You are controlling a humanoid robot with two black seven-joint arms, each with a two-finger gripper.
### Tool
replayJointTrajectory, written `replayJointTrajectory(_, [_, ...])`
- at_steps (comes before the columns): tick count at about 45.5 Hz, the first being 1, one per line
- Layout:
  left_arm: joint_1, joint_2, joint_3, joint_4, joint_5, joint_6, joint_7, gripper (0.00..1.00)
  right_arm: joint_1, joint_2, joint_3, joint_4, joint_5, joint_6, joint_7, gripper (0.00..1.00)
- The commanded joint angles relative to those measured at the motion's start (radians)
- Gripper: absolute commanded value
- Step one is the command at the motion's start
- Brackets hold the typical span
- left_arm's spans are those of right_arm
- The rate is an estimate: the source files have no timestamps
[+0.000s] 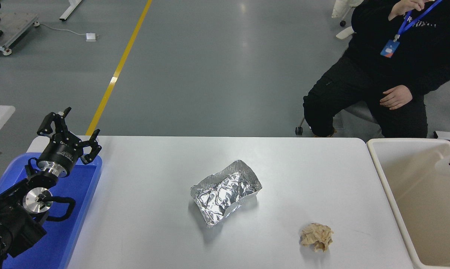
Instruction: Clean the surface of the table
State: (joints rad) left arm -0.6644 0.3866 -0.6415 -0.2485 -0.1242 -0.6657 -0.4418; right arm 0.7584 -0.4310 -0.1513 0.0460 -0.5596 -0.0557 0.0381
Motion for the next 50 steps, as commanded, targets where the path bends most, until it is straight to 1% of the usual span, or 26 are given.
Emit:
replayJointTrajectory(1, [0.0, 0.0, 0.0, 0.0, 0.0, 0.0, 0.0, 1.0, -0.065, 0.141, -0.001, -0.051, 0.121, -0.173, -0.001, 0.0])
replayJointTrajectory(5, [0.0, 0.0, 0.0, 0.0, 0.0, 0.0, 0.0, 1.0, -0.065, 0.159, -0.002, -0.051, 0.158, -0.177, -0.003, 0.0])
replayJointTrajectory(15, [0.0, 0.0, 0.0, 0.0, 0.0, 0.0, 0.0, 1.0, -0.065, 0.163, 0.003, -0.052, 0.164, -0.179, -0.004, 0.0])
replayJointTrajectory(16, [0.0, 0.0, 0.0, 0.0, 0.0, 0.0, 0.0, 1.0, -0.065, 0.161, 0.003, -0.054, 0.162, -0.179, -0.004, 0.05])
replayJointTrajectory(18, [0.0, 0.0, 0.0, 0.0, 0.0, 0.0, 0.0, 1.0, -0.067, 0.163, 0.003, -0.061, 0.162, -0.184, -0.006, 0.67])
replayJointTrajectory(19, [-0.001, 0.0, -0.001, 0.0, 0.0, 0.0, 0.0, 1.0, -0.065, 0.161, 0.0, -0.067, 0.164, -0.184, -0.006, 0.96])
replayJointTrajectory(20, [-0.001, 0.0, 0.0, 0.0, 0.0, 0.0, 0.0, 1.0, -0.067, 0.161, -0.013, -0.072, 0.162, -0.184, -0.006, 1.0])
replayJointTrajectory(32, [-0.001, 0.0, 0.0, 0.0, 0.0, 0.0, 0.0, 1.0, -0.067, 0.159, 0.003, -0.075, 0.165, -0.179, -0.006, 1.0])
replayJointTrajectory(43, [-0.001, 0.0, 0.0, 0.0, 0.0, 0.0, 0.0, 1.0, -0.025, 0.138, 0.006, -0.067, 0.165, -0.185, -0.004, 1.0])
replayJointTrajectory(47, [-0.001, 0.0, 0.0, 0.0, 0.0, 0.0, 0.0, 1.0, 0.001, 0.092, 0.006, 0.024, 0.165, -0.187, -0.003, 1.0])
replayJointTrajectory(50, [0.0, 0.0, 0.0, 0.0, 0.0, 0.0, 0.0, 1.0, 0.022, 0.022, 0.006, 0.119, 0.165, -0.187, 0.006, 1.0])
